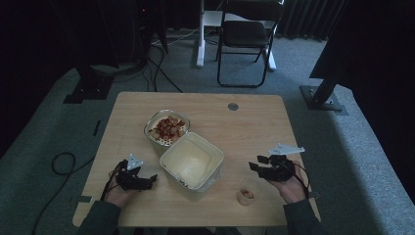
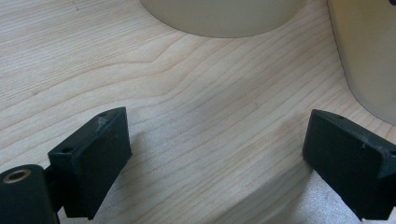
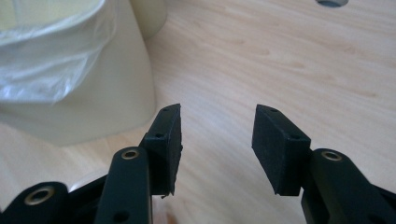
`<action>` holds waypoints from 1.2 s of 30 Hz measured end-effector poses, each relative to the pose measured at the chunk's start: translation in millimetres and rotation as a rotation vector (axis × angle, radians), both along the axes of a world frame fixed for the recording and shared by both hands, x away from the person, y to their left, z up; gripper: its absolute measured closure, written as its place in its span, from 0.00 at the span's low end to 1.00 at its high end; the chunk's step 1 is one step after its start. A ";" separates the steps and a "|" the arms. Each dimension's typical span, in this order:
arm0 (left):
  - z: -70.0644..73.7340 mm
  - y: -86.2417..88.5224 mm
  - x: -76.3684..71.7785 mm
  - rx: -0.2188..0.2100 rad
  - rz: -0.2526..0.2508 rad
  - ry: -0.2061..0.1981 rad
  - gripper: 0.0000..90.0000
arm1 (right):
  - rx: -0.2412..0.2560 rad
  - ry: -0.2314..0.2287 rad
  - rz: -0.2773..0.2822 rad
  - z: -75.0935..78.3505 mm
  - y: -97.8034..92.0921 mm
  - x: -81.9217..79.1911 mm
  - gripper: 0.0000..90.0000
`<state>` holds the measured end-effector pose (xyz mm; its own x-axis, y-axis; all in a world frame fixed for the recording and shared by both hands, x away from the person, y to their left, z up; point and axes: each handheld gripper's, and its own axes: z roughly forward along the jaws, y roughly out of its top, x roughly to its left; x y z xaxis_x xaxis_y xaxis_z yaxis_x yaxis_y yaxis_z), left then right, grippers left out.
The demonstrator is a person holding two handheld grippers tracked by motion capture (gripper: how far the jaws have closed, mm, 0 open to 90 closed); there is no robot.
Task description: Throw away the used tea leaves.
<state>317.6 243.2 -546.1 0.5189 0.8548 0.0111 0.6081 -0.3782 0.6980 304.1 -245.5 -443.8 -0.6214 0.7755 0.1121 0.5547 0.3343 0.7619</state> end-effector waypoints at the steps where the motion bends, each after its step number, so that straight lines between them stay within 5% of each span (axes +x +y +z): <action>1: 0.0 0.0 0.0 0.000 0.000 0.000 0.09 | 0.000 0.000 0.000 0.0 0.0 0.0 0.58; 16: 0.1 0.0 0.0 0.000 0.000 0.001 0.09 | 0.024 0.049 0.110 -20.1 -9.9 -32.9 0.58; 27: 0.1 0.0 0.0 0.001 0.000 0.000 0.09 | -0.041 0.105 0.120 -29.4 0.7 -18.3 0.89; 36: 3.1 -2.1 -0.8 0.008 0.015 0.011 0.16 | 0.010 0.098 0.067 -17.7 3.9 12.5 0.94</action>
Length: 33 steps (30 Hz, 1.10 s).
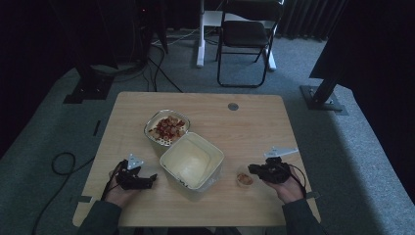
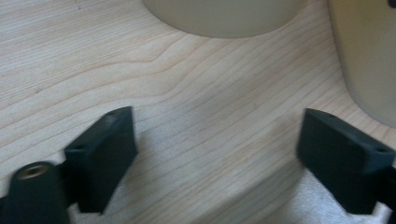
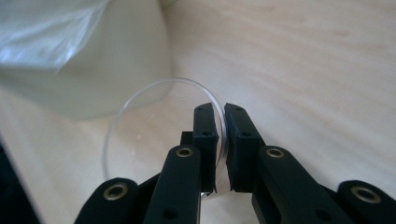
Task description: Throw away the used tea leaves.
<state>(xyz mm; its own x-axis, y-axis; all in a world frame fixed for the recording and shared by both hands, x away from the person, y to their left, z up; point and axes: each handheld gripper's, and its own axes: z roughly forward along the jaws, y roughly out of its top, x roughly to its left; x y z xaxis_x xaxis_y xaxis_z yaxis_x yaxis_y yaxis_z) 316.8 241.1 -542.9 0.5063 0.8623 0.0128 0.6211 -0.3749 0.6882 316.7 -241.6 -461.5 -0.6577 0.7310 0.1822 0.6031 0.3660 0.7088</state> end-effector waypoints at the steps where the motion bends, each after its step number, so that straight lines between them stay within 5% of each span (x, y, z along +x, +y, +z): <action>1: 0.4 0.0 0.4 0.002 0.005 0.003 0.16 | -0.001 -0.003 -0.007 2.0 0.9 5.1 0.94; 4: 2.9 2.8 2.7 -0.016 0.023 0.014 0.17 | -0.004 -0.010 -0.032 7.7 3.8 22.7 0.94; 8: 10.4 8.1 4.5 -0.035 0.045 -0.018 0.17 | 0.011 -0.009 -0.071 19.1 7.7 47.8 0.94; 9: 18.3 13.4 6.3 -0.059 0.060 -0.059 0.17 | 0.015 -0.016 -0.082 23.1 8.7 54.0 0.94; 13: 34.8 24.8 13.1 -0.104 0.102 -0.119 0.17 | 0.042 -0.048 -0.118 43.1 14.3 75.4 0.94; 15: 34.8 24.8 13.1 -0.104 0.102 -0.119 0.17 | 0.048 -0.057 -0.121 48.0 16.2 80.2 0.94; 22: 67.4 25.8 28.0 -0.088 0.094 -0.194 0.17 | 0.038 -0.087 -0.121 73.1 33.5 105.8 0.94; 27: 74.0 20.3 32.7 -0.087 0.083 -0.211 0.17 | 0.048 -0.030 -0.118 60.4 41.4 121.9 0.94; 33: 74.4 14.3 35.6 -0.084 0.067 -0.210 0.17 | 0.046 0.055 -0.125 22.8 48.1 140.9 0.94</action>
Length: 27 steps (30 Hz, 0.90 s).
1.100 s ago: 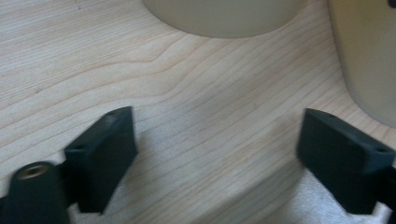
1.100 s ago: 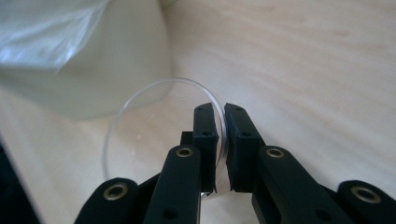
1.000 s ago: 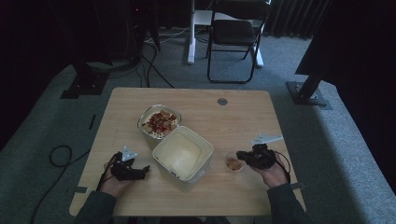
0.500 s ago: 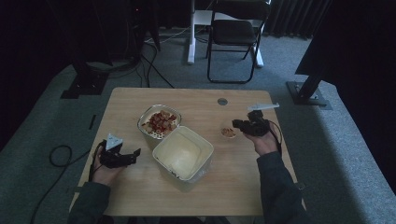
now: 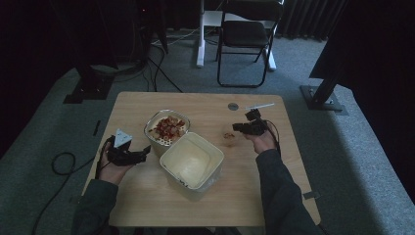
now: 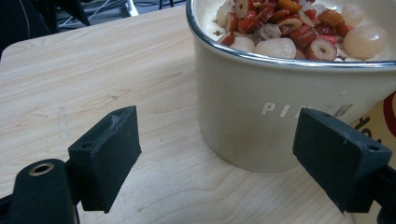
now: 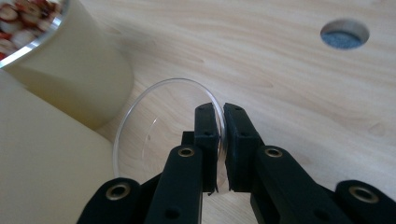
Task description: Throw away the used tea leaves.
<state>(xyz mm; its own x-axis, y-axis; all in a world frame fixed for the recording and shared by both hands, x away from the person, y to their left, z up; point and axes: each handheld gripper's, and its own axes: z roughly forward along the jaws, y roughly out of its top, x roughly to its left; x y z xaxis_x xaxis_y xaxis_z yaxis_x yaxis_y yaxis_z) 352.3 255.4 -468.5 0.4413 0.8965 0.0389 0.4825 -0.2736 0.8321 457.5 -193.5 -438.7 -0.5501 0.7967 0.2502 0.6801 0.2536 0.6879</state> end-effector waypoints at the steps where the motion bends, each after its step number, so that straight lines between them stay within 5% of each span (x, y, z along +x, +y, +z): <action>1: -0.1 0.1 0.3 -0.004 -0.001 0.001 0.17 | -0.005 0.008 -0.005 -3.8 0.1 1.3 0.94; 6: -1.2 -0.5 0.2 -0.011 -0.002 0.002 0.17 | -0.053 0.030 -0.024 -17.5 -3.1 5.7 0.92; 9: -1.9 -1.1 0.5 -0.013 -0.001 0.003 0.17 | -0.055 0.038 -0.019 -19.7 -5.4 7.6 0.79; 14: -2.6 -4.1 1.3 -0.020 -0.008 0.002 0.17 | -0.145 0.059 0.001 -28.1 2.6 11.6 0.64; 22: -2.3 -4.1 0.6 -0.022 -0.009 -0.005 0.17 | -0.295 0.066 -0.003 -40.3 15.7 20.0 0.71; 27: -3.9 -1.7 -0.3 -0.030 -0.003 -0.003 0.17 | -0.329 0.054 -0.027 -40.8 15.3 20.5 0.79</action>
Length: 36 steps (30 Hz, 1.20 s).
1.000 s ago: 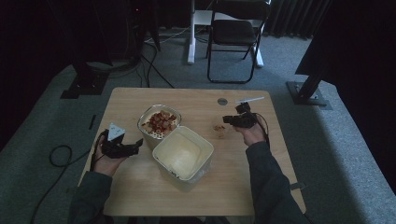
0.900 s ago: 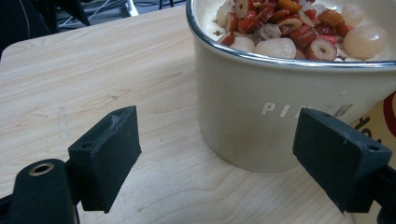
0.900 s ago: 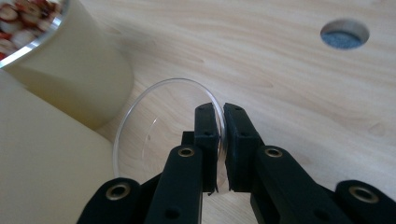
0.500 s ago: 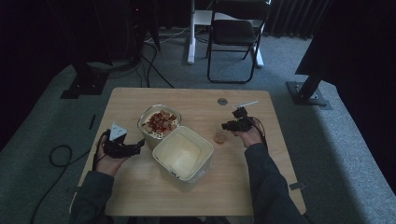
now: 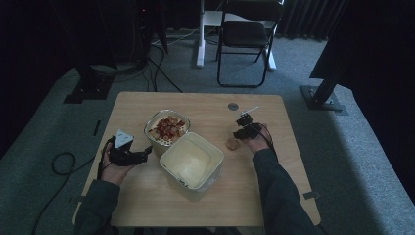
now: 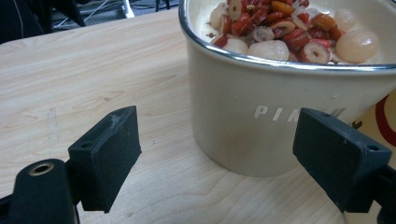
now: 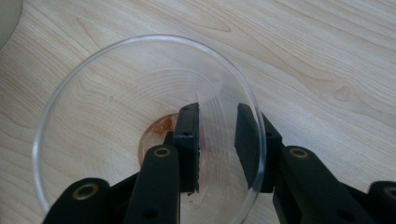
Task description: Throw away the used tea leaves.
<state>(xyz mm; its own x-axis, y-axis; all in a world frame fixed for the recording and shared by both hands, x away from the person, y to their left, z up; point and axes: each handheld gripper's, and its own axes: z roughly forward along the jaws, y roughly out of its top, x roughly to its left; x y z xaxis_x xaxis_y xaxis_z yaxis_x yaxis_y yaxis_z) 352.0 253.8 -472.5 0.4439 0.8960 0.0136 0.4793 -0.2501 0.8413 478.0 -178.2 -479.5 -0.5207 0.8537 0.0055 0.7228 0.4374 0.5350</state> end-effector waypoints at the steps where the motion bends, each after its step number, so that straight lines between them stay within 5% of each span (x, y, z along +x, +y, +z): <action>1: -0.6 0.1 0.1 -0.003 0.001 0.000 0.17 | -0.008 -0.004 0.000 0.3 0.1 -0.3 0.79; 14: -1.6 -3.2 -0.2 -0.001 -0.006 -0.002 0.17 | -0.101 -0.015 -0.016 4.7 4.7 -1.2 0.89; 22: -1.3 -1.1 -0.4 -0.004 -0.002 -0.005 0.17 | -0.079 0.000 -0.015 9.2 0.1 -6.6 0.65; 27: -1.8 -1.4 -0.6 -0.004 -0.002 -0.004 0.17 | -0.047 -0.007 -0.031 18.0 -7.1 -12.0 0.64; 30: -1.2 -2.1 -0.7 -0.006 -0.003 -0.006 0.17 | -0.050 0.017 -0.054 18.4 -12.2 -11.7 0.67; 36: 0.8 -3.2 1.0 -0.007 -0.007 -0.009 0.17 | 0.004 0.027 -0.058 18.6 -18.1 -11.3 0.89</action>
<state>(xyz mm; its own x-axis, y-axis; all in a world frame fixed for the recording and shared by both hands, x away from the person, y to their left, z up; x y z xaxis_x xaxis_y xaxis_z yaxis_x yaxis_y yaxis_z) 353.0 250.6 -471.6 0.4497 0.8931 0.0116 0.4696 -0.2475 0.8475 466.8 -196.2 -460.9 -0.4697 0.8826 0.0220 0.7611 0.3922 0.5166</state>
